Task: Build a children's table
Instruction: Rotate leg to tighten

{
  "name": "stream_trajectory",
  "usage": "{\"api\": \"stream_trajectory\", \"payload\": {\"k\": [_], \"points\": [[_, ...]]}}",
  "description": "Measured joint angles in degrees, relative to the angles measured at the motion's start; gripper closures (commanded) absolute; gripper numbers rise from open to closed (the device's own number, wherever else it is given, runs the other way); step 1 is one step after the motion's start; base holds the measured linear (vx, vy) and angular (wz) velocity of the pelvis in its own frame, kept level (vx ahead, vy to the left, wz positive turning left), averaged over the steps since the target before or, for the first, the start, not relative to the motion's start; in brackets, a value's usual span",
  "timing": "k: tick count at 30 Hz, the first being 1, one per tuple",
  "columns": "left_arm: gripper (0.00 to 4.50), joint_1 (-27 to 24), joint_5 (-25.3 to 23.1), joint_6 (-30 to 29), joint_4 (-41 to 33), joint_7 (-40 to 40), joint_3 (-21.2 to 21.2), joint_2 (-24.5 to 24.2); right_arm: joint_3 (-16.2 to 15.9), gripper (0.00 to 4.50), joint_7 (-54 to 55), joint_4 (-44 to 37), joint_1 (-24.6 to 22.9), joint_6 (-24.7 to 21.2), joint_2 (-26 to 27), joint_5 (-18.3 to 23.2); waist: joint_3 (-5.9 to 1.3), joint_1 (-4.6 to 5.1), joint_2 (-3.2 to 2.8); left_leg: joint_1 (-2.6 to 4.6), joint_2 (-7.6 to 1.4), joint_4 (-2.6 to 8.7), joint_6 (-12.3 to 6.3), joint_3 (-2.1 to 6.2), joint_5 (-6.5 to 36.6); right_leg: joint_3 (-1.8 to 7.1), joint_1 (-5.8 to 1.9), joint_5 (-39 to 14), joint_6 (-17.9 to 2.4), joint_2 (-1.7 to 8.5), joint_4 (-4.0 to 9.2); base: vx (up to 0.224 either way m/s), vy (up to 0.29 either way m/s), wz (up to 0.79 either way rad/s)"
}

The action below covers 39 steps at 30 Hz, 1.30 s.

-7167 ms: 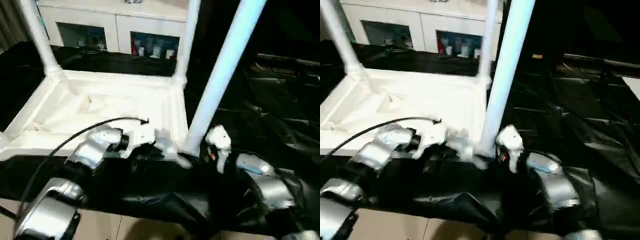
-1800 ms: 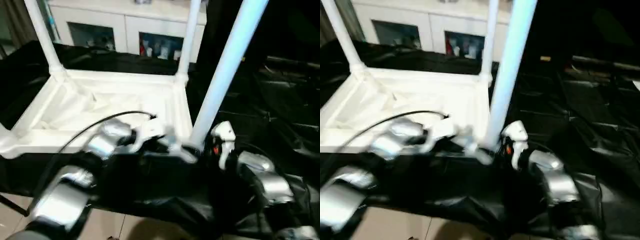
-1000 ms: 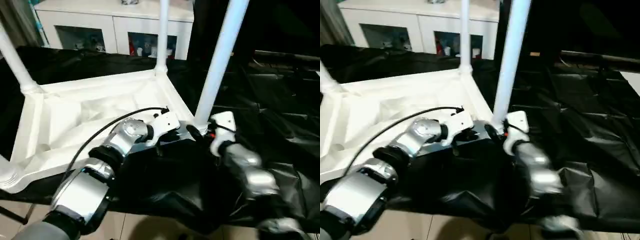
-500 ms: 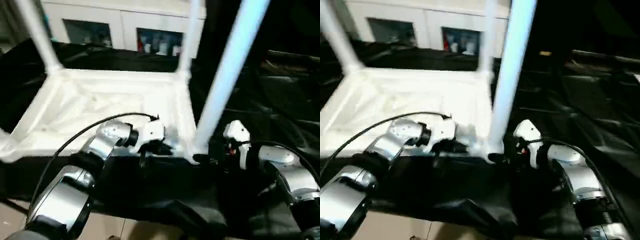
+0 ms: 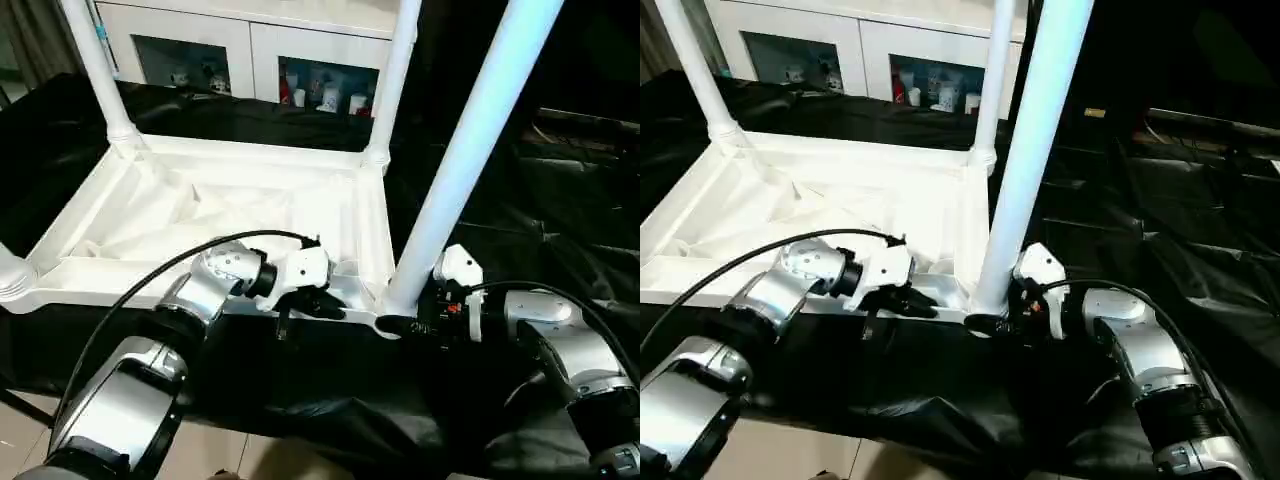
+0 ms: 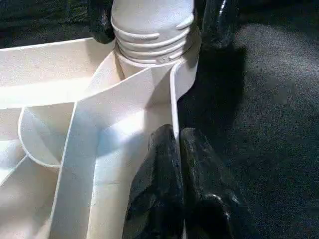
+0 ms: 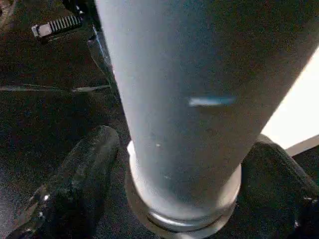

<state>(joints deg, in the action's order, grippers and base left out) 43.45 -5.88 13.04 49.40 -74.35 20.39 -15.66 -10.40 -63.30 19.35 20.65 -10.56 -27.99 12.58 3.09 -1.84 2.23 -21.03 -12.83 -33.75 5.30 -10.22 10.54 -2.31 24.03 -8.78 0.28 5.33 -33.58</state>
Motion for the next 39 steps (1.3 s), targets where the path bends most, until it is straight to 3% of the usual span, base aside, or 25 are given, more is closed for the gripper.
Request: {"api": "stream_trajectory", "payload": {"k": [11, 15, 20, 24, 29, 35, 36, 39], "points": [[4.5, -0.1, -0.16, -0.82, -0.31, -0.15, -0.02, -0.17, 0.46, 1.75, 0.63, 0.79, 0.04, 0.11, 0.39, 0.11, -0.04, -0.02, 0.04, 0.01, 0.0, -0.13, 0.0, 0.0, 0.0, 0.01, -0.01, 0.0, 0.0, -0.01, -0.15, 0.0, 0.0, 0.0], [4.5, 0.57, -1.33, -1.48, 1.95, 4.53, -0.42, 0.76, 2.56, 1.81, 7.47, 3.08, -0.33, 0.35, 4.25, 0.14, -0.17, 0.19, 0.25, 0.09, 0.01, -0.27, 0.04, 0.0, 0.01, 0.07, -0.15, -0.03, 0.04, -0.01, -0.43, 0.0, 0.0, 0.0], [4.5, 3.31, -3.1, -3.31, 6.58, 13.41, -0.43, 3.82, 5.94, 1.82, 18.63, 6.44, 0.2, 0.94, 8.57, -0.26, -0.17, 0.62, 0.35, 0.17, 0.05, -0.41, 0.08, 0.05, 0.01, 0.09, -0.14, -0.19, 0.3, 0.01, -0.36, 0.0, 0.0, 0.0], [4.5, 6.72, -4.6, -7.46, 11.65, 23.89, -0.85, 7.91, 9.99, 1.82, 37.44, 9.01, 2.61, -0.14, 17.17, -2.65, -0.16, 1.97, 0.32, 0.06, 0.09, -0.46, 0.11, 0.2, -0.01, 0.0, -0.05, -0.21, 0.33, 0.0, -0.19, 0.0, 0.0, 0.0], [4.5, 8.59, -5.18, -9.74, 14.76, 30.7, -1.45, 11.56, 11.6, 1.82, 50.87, 11.61, 4.95, 0.69, 22.43, -5.02, -0.17, 2.96, 0.22, -0.13, 0.11, -0.4, 0.1, 0.4, -0.01, -0.21, -0.11, -0.2, 0.32, -0.05, 0.45, 0.0, 0.0, 0.0], [4.5, 9.25, -5.25, -8.86, 16.45, 31.32, -1.46, 11.74, 11.14, 1.82, 50.36, 12.85, 5.87, 1.53, 22.51, -6.05, -0.16, 3.03, 0.2, -0.13, 0.29, -0.4, 0.08, 0.38, -0.01, -0.01, -0.15, 0.02, 0.02, -0.01, 0.51, 0.0, 0.0, 0.0], [4.5, 9.34, -5.25, -8.44, 16.67, 31.29, -1.44, 11.74, 11.58, 1.13, 49.53, 12.82, 5.77, 1.77, 22.49, -5.73, -0.16, 3.02, 0.2, -0.13, 0.28, -0.4, 0.09, 0.38, -0.01, -0.02, -0.13, 0.07, 0.0, -0.01, 0.49, 0.0, 0.0, 0.0], [4.5, 9.47, -5.28, -7.54, 16.68, 31.24, -1.72, 10.78, 12.11, 1.06, 45.0, 10.19, 3.79, 2.09, 21.6, -3.65, -0.14, 3.1, 0.24, -0.11, 0.22, -0.32, 0.09, 0.37, -0.01, -0.06, -0.1, 0.24, 0.01, -0.04, 0.47, 0.0, 0.0, 0.0]]}}
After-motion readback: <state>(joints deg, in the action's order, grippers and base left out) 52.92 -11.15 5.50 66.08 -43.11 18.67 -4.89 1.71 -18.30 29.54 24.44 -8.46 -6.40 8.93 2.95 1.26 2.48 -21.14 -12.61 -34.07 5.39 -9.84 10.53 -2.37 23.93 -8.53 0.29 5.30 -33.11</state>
